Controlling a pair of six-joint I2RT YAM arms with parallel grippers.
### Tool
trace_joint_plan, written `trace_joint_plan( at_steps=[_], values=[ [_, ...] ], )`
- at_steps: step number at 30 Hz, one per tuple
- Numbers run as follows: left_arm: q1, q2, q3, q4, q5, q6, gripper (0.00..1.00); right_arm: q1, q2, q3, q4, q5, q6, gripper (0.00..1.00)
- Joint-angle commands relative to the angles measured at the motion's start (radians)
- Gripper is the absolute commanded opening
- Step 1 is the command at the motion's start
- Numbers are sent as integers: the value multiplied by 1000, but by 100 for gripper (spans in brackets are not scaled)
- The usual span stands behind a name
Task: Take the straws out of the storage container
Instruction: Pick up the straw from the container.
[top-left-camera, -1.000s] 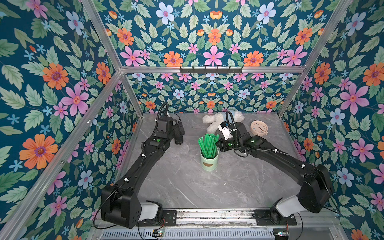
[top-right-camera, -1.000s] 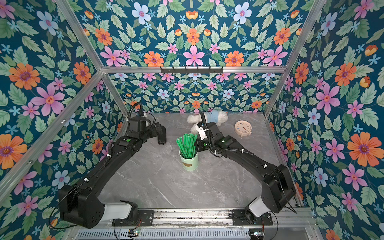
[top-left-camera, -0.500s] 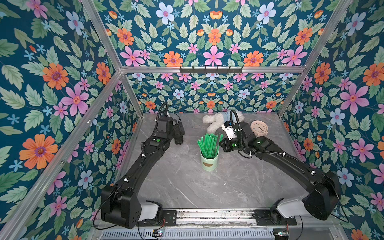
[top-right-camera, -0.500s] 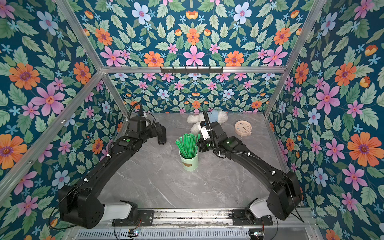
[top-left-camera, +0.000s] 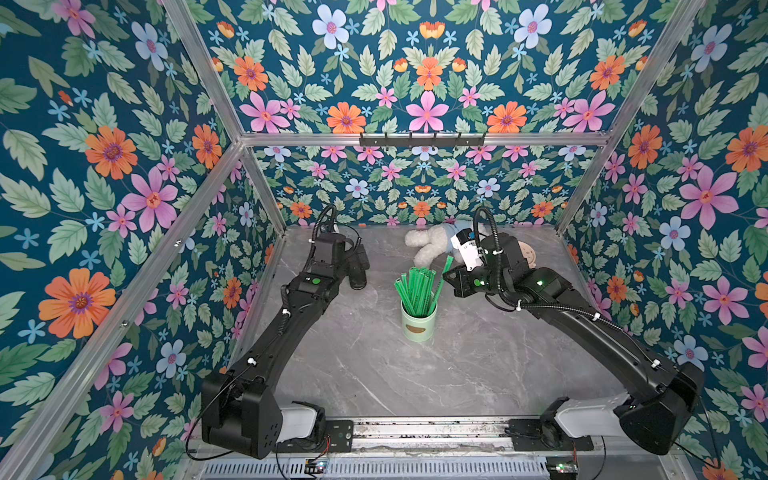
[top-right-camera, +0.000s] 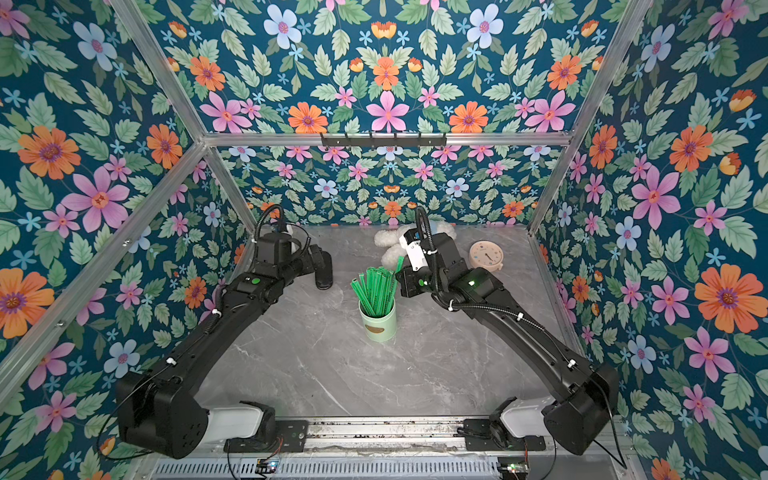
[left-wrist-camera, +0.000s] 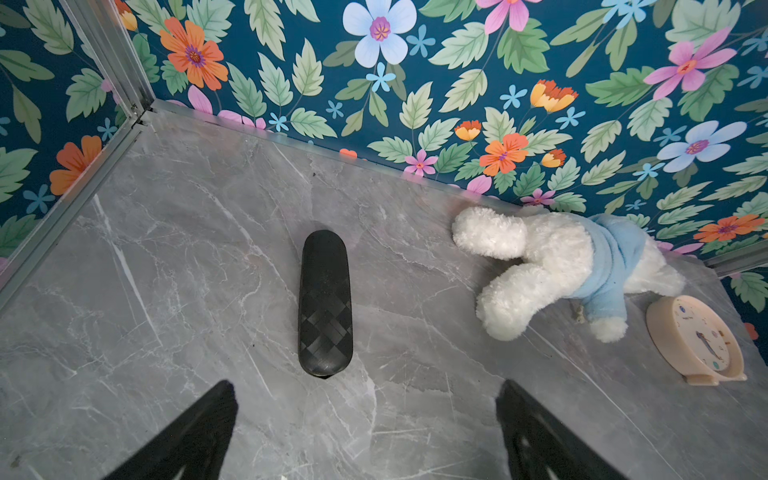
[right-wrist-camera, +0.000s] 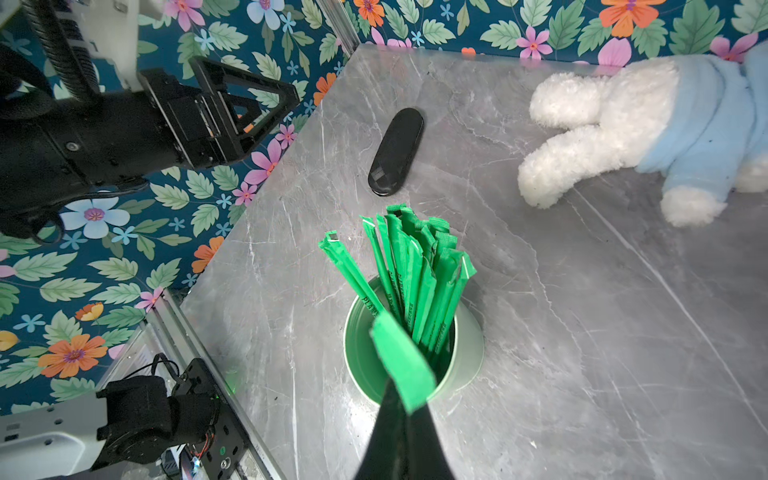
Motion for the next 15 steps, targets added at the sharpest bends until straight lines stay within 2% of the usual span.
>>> trace_joint_plan(
  at_steps=[1,8,15],
  values=[
    [2,-7,7,5,-3,5,100,1,-20,24,-45,6,-27,0],
    [2,-9,9,6,-6,5,99,0,-55,122,-147,6,-42,0],
    [1,-14,11,2,-15,8,100,-8,-19,327,-398,56,-84,0]
  ],
)
